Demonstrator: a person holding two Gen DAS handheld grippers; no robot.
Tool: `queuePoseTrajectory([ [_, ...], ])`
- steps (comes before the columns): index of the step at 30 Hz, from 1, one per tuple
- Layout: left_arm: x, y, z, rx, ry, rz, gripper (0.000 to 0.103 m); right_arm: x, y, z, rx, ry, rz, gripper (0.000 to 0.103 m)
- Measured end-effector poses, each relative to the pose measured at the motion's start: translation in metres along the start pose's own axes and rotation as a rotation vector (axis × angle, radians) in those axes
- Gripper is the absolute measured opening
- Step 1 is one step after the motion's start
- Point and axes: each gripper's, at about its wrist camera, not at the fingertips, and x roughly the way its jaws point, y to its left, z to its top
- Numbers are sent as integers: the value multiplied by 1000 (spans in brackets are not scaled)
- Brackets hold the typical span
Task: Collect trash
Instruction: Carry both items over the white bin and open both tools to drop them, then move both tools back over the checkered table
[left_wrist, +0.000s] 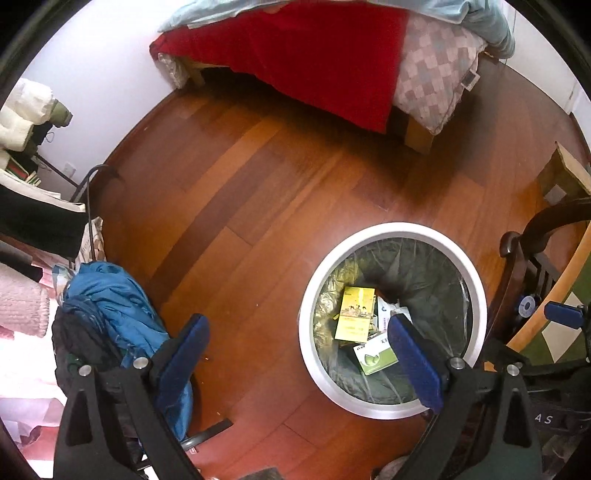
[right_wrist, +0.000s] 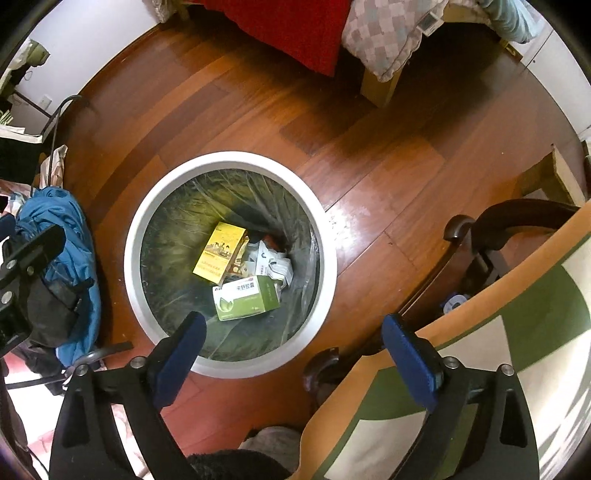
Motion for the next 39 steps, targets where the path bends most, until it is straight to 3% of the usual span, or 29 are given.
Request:
queuePoseTrajectory([
  [17, -65, 11, -13, -8, -99, 22, 99, -82, -4, -26, 2, -121, 16, 103],
  [29, -138, 5, -27, 11, -208, 17, 99, -178, -18, -63, 34, -280, 70, 103],
  [34, -174, -7, -33, 7, -249, -17, 99, -221, -42, -88, 118, -339, 158, 103],
  [39, -205, -44, -34, 18, -270, -102, 99, -262, -107, -135, 293, -408, 248, 103],
])
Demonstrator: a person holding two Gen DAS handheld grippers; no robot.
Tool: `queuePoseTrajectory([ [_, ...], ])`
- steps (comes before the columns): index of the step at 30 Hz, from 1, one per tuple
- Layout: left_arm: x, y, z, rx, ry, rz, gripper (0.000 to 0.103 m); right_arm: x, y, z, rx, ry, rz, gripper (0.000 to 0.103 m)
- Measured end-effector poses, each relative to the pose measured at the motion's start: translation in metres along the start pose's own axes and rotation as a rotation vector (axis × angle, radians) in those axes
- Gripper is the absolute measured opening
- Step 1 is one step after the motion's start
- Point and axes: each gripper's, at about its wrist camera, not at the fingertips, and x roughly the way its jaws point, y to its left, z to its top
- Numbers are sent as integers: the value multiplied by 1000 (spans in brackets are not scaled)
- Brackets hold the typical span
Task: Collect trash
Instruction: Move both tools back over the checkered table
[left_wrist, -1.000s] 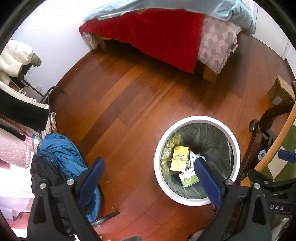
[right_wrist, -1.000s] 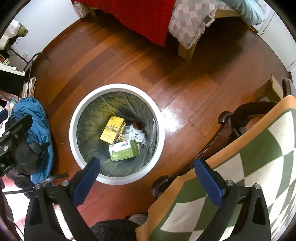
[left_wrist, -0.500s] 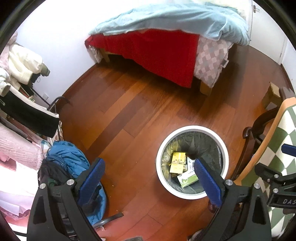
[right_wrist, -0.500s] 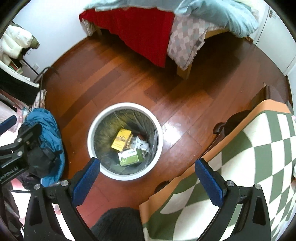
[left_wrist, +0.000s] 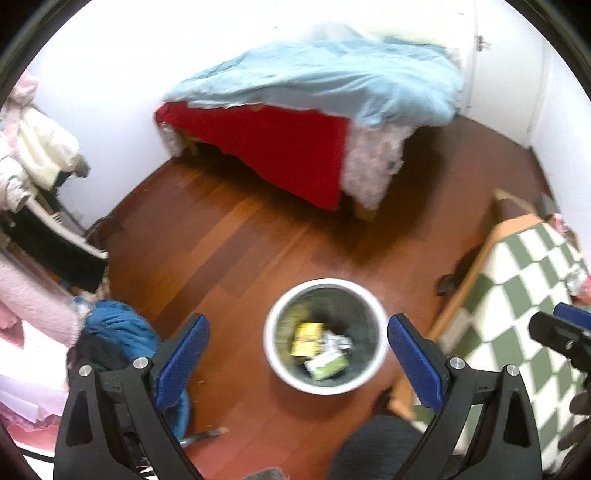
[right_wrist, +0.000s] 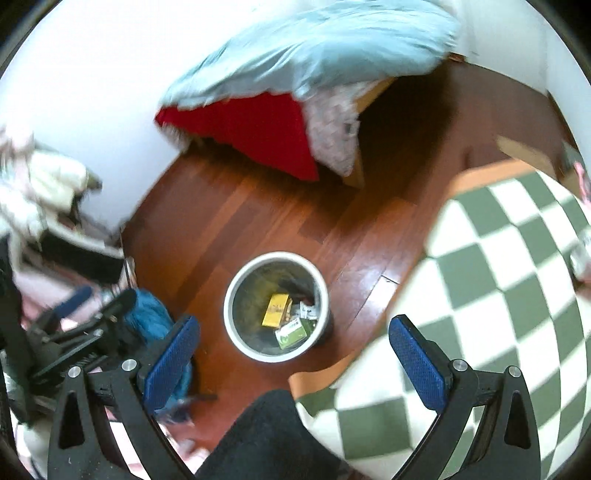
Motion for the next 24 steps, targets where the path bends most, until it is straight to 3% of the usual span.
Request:
queuePoseTrajectory([
  [6, -2, -101, -11, 116, 34, -133, 99, -72, -116, -30, 221, -83, -76, 103],
  [15, 22, -305, -55, 373, 160, -399, 99, -145, -337, -108, 589, -130, -370, 102],
  [17, 27, -347, -66, 439, 184, -425, 99, -152, -376, -123, 641, -125, -412, 89],
  [18, 29, -364, -71, 465, 192, -434, 99, -152, -393, -129, 662, -115, -428, 76],
  [24, 39, -442, -87, 633, 198, -427, 99, -143, -468, -150, 753, -109, -421, 73],
])
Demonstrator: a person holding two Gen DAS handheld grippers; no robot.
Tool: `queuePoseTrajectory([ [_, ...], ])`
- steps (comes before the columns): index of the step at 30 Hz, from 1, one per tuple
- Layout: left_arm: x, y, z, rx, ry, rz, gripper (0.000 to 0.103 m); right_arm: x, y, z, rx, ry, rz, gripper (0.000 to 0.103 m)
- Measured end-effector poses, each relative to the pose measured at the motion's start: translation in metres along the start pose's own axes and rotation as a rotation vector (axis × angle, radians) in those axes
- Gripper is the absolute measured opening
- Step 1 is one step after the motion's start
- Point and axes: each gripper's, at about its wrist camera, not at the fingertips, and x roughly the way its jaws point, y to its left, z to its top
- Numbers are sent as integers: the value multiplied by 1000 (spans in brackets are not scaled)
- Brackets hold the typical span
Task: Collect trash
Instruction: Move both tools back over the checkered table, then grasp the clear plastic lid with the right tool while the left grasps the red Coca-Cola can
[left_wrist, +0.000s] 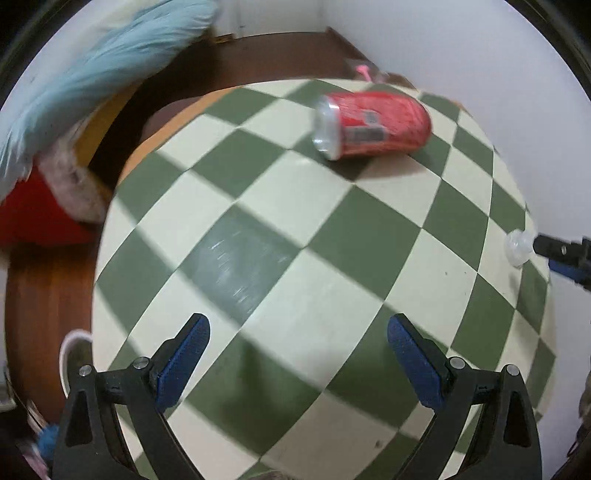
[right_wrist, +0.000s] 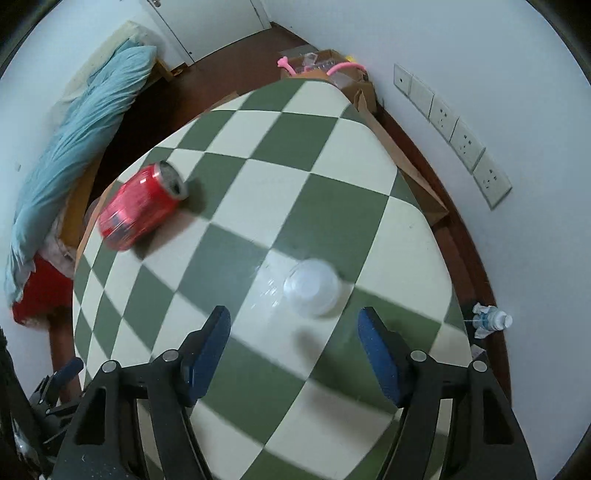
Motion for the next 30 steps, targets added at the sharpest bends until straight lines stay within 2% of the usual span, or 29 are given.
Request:
queuePoseTrajectory([
  [3, 5, -14, 16, 67, -8, 28, 99, 16, -5, 8, 0, 10, 4, 73],
  [5, 5, -22, 27, 126, -25, 60, 99, 27, -1, 10, -10, 20, 1, 69],
  [6, 4, -28, 34, 164, -37, 76, 99, 33, 2, 10, -16, 29, 0, 55],
  [8, 1, -37, 49, 240, -61, 110, 99, 39, 6, 10, -40, 29, -24, 43],
  [12, -8, -52, 77, 409, -113, 164, 99, 40, 11, 18, -51, 31, -16, 43],
  [14, -9, -62, 93, 531, -121, 180, 99, 39, 9, 29, -39, 22, -20, 43],
  [17, 9, -78, 116, 712, -104, 215, 99, 40, 6, 50, -28, 32, -35, 43],
  [19, 22, -87, 130, 783, -64, 214, 99, 45, 5, 66, -24, 52, -40, 43],
  [23, 51, -94, 154, 840, 14, 203, 99, 54, 6, 85, -35, 91, -47, 43],
  [27, 81, -102, 160, 900, 112, 174, 99, 59, 7, 91, -34, 110, -45, 43],
  [29, 90, -105, 158, 936, 110, 225, 97, 62, 7, 90, -32, 119, -35, 43],
  [30, 90, -104, 156, 945, 100, 227, 97, 62, 7, 90, -33, 120, -35, 43],
])
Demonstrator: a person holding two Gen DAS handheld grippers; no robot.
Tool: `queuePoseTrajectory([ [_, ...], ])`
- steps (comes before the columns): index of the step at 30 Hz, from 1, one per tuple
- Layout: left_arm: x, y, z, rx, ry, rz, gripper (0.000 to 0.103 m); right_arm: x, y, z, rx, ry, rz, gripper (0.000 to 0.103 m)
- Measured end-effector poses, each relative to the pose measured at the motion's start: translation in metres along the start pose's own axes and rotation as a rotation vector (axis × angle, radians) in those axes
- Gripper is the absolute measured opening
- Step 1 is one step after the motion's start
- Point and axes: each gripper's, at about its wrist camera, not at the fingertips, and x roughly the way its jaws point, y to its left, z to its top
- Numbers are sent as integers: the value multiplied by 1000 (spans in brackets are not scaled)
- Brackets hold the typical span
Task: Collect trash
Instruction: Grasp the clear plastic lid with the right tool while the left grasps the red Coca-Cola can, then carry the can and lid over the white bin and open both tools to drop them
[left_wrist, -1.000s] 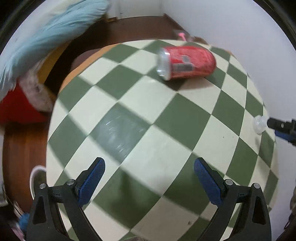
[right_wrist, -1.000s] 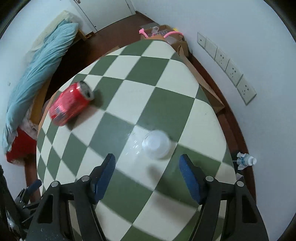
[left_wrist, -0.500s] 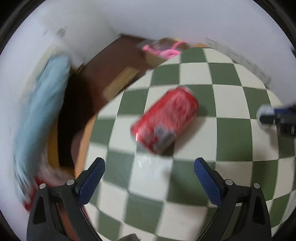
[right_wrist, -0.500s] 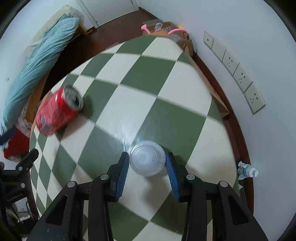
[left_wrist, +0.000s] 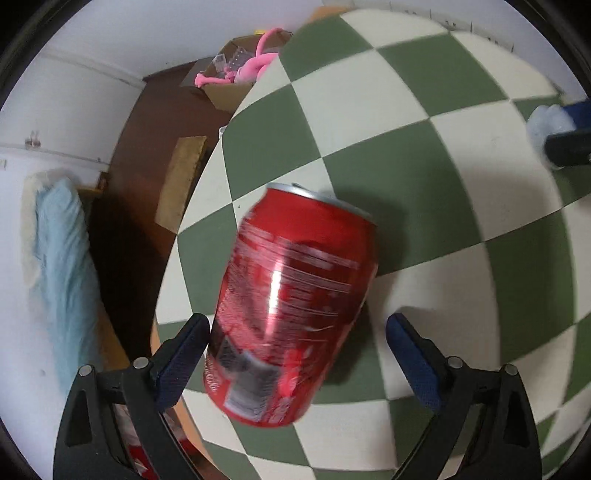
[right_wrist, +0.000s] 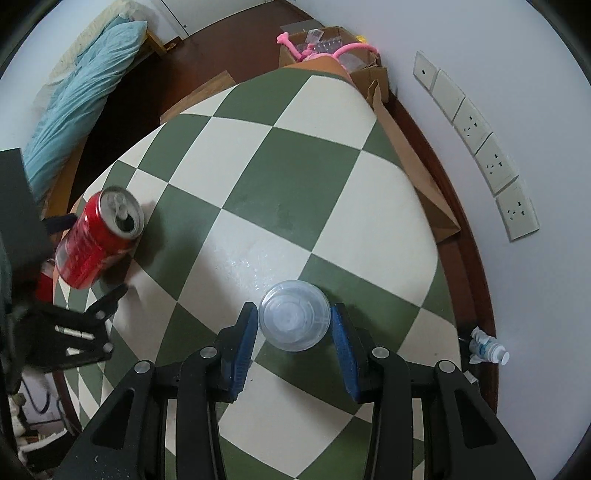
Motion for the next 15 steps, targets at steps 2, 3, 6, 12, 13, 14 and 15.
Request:
queuePoseTrajectory([
  [2, -4, 7, -1, -34, -23, 2, 83, 0, 1, -1, -8, -5, -4, 43],
  [3, -6, 11, -2, -57, -30, 9, 73, 0, 1, -2, -7, -4, 2, 43],
  [6, -10, 25, -8, -153, -44, -90, 72, 0, 3, -5, -13, 0, 14, 43],
  [12, -8, 45, -43, -575, 82, -338, 72, 1, 9, -22, -25, 54, 79, 43],
  [13, -9, 45, -52, -640, 84, -375, 72, 1, 10, -24, -31, 61, 84, 43],
  [14, -11, 44, -63, -697, 82, -406, 72, 2, 13, -28, -44, 69, 86, 43],
  [15, -13, 41, -70, -728, 71, -436, 72, 3, 15, -29, -58, 71, 78, 43],
])
